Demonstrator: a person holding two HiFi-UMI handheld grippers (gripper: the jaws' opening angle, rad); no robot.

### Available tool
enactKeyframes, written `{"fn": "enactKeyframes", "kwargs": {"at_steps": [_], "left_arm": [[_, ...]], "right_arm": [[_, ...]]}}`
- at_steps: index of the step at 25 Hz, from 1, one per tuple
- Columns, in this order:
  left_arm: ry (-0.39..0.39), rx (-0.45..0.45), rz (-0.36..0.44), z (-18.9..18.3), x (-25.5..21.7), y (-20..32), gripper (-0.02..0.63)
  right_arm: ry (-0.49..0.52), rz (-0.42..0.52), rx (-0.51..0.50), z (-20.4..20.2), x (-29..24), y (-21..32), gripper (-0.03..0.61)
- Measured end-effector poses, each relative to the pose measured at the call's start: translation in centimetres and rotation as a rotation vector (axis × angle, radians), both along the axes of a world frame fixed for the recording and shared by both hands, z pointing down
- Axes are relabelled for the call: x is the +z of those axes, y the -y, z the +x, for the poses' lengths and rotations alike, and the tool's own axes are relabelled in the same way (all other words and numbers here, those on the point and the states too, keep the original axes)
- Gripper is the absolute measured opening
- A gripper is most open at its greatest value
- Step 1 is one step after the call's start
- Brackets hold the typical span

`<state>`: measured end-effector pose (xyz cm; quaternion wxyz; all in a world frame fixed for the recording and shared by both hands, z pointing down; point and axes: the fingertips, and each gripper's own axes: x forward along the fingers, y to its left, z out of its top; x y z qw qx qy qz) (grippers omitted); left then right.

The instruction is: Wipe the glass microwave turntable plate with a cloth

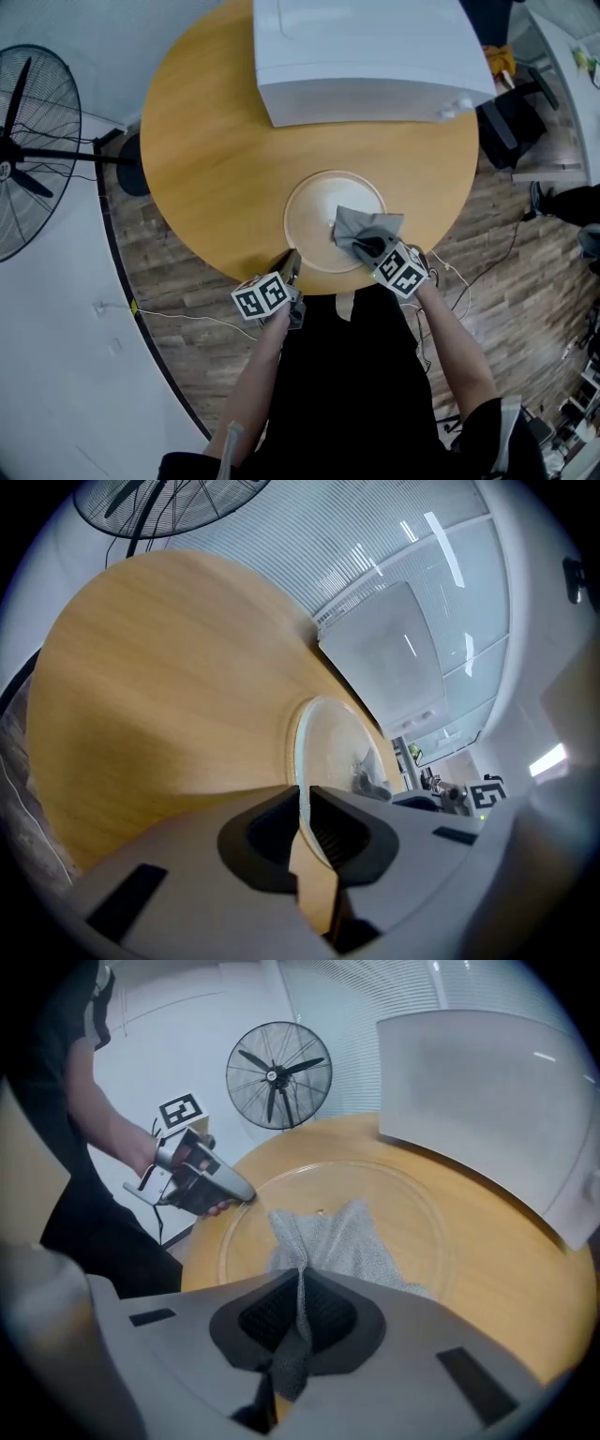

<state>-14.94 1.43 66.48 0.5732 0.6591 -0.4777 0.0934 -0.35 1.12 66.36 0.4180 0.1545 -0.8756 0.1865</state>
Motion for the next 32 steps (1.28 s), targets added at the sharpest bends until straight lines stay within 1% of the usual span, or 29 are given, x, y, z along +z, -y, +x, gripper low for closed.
{"fn": "enactKeyframes", "kwargs": {"at_steps": [5,8,13,18,25,28,32], "left_arm": [[0.023,0.017,0.005,0.1,-0.1,0.0,0.031],[0.028,0.023,0.008,0.2,0.0,0.0,0.031],[0.034,0.022,0.013,0.2,-0.1,0.0,0.031],[0.052,0.023,0.019,0.2,-0.1,0.0,0.032],[0.043,0.024,0.017,0.3,-0.1,0.0,0.035],[0.046,0.025,0.019,0.3,-0.1,0.0,0.035],[0.046,0.025,0.02,0.3,0.0,-0.1,0.035]], "right_arm": [[0.053,-0.025,0.188,1.8,-0.4,3.7,0.021],[0.071,-0.031,0.266,2.5,-0.5,5.9,0.021],[0.066,-0.033,0.376,3.1,-0.6,9.7,0.021],[0.027,0.004,0.394,2.1,-0.6,13.0,0.021],[0.032,0.031,0.434,-0.7,-0.7,16.2,0.021],[-0.002,0.067,0.405,-2.4,-0.6,16.8,0.021],[0.007,0.082,0.354,-5.5,-0.6,16.4,0.021]]}}
